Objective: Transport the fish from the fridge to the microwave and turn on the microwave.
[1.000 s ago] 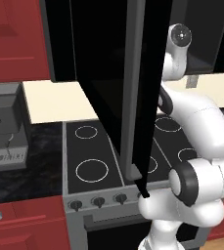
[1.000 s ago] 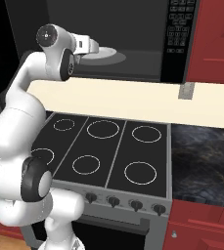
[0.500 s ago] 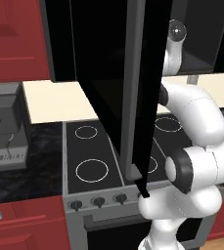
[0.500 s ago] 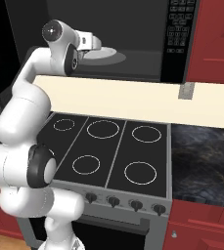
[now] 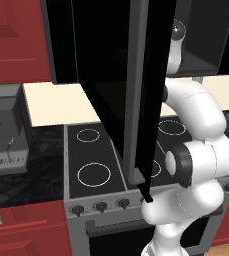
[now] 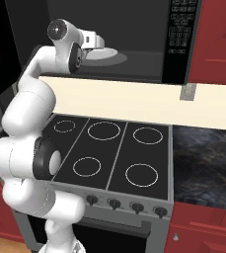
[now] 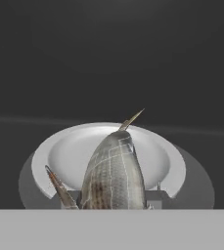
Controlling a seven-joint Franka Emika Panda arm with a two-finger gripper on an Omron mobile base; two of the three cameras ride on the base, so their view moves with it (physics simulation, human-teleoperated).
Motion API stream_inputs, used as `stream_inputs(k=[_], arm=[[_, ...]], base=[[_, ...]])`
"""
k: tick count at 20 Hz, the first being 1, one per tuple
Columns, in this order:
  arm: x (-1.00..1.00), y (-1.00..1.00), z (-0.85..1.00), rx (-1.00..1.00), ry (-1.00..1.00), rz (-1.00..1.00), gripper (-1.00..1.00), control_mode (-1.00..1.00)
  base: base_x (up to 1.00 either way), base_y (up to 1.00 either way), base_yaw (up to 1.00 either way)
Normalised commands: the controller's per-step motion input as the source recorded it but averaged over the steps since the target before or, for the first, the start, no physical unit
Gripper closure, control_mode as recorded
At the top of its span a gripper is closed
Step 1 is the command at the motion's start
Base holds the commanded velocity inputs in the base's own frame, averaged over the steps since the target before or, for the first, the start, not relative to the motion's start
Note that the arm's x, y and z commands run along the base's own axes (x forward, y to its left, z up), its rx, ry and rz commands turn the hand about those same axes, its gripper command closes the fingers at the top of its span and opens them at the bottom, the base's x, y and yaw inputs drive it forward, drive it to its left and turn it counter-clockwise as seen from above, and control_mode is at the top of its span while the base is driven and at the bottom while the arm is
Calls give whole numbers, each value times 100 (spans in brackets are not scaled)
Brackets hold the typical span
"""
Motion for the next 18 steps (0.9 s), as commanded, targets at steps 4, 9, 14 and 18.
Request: stream_inputs(k=[4,9,14,18], arm=[[37,1,-10,0,0,0,100,-100],[23,1,-10,0,0,0,100,-100],[26,0,-11,0,0,0,100,-100],[32,1,-15,0,0,0,100,-100]], base=[[0,0,0],[0,0,0],[0,0,0],[0,0,0]])
